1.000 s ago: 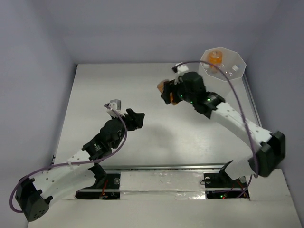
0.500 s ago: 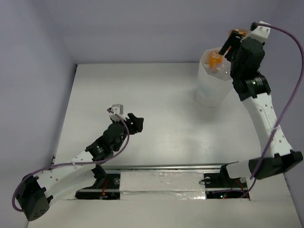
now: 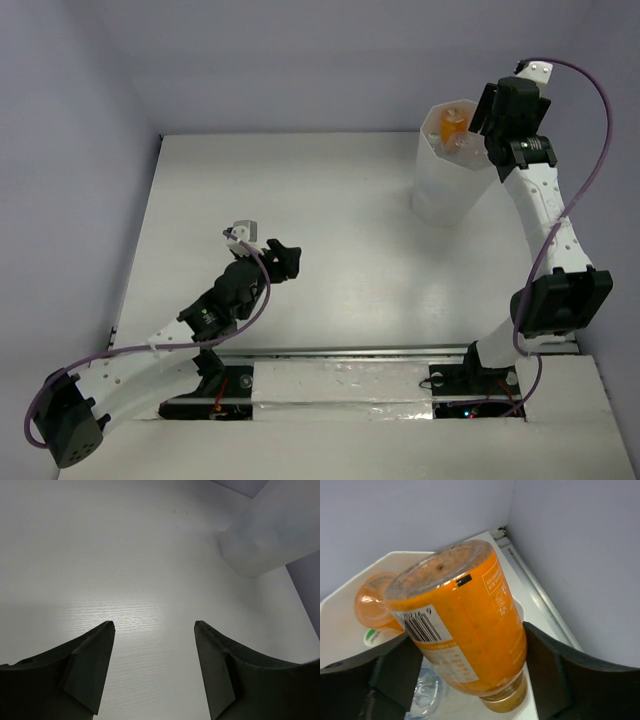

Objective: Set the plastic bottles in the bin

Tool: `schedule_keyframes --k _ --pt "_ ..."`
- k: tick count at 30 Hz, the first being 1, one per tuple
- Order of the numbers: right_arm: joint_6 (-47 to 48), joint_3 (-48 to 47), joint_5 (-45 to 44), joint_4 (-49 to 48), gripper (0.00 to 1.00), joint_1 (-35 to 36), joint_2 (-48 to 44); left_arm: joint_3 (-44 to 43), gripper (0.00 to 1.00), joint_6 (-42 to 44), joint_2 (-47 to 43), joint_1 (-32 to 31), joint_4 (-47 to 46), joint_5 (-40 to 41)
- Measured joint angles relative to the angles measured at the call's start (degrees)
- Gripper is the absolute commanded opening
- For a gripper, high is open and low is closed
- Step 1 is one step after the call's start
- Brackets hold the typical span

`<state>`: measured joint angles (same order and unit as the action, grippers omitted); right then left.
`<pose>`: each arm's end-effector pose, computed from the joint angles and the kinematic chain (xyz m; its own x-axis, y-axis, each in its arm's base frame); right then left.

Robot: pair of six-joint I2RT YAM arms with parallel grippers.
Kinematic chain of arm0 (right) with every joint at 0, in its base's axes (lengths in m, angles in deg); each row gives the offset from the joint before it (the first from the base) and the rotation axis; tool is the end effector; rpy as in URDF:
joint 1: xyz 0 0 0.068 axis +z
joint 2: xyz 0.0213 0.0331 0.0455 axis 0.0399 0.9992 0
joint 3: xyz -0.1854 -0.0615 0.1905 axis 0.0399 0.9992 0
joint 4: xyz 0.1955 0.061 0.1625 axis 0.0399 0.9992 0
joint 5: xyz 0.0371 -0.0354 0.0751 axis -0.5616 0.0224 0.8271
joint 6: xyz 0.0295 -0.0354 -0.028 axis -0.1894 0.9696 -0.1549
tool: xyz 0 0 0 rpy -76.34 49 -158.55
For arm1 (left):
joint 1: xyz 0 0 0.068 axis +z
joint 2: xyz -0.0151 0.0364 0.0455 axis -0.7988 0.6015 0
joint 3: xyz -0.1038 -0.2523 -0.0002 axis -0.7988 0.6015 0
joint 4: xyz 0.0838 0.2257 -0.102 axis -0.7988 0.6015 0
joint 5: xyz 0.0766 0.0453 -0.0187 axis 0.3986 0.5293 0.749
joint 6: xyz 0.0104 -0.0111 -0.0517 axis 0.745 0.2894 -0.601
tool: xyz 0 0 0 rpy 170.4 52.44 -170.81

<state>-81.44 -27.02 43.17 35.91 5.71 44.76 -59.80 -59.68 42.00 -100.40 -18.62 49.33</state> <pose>0.3566 0.0030 0.4386 -0.2683 0.1051 -0.9576 0.4737 0.8800 -0.0361 0.1331 -0.1229 0.2540 -0.2578 -0.4313 -0.8646 0.3001 0.8149 -0.4960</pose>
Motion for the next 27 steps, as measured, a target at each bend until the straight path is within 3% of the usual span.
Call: schedule_keyframes --k 1,9,12,15,16,18,21,27 --pt "-0.3 -0.1 0.3 0.0 0.89 0.0 0.0 0.0 0.62 0.0 -0.2 0.0 0.0 0.0" --pt "-3.6 2.3 6.3 -0.7 0.94 0.0 -4.9 0.1 0.64 0.5 -0.6 0.0 -0.3 -0.2" --pt "-4.9 4.2 8.7 -2.6 0.82 0.0 -9.9 0.4 0.65 0.9 -1.2 0.0 -0.8 -0.4" --pt "-7.1 10.3 13.0 -7.0 0.44 0.0 -18.4 0.9 0.65 1.1 -1.7 0.0 -1.4 -0.5" --pt "-8.2 13.3 15.2 -9.4 0.22 0.0 -21.9 1.0 0.66 1.1 -1.7 0.0 -1.7 -0.5" --pt "-11.1 20.0 20.7 -14.4 0.11 0.0 -29.3 1.2 0.66 1.1 -1.7 0.0 -2.0 -0.5" --pt "-15.5 30.4 29.8 -22.6 0.08 0.0 -40.2 1.2 0.67 1.0 -1.9 0.0 -2.6 -1.3" --pt "-22.9 47.4 45.6 -34.2 0.18 0.0 -59.1 1.1 0.69 0.4 -6.9 0.0 -2.6 -4.3"
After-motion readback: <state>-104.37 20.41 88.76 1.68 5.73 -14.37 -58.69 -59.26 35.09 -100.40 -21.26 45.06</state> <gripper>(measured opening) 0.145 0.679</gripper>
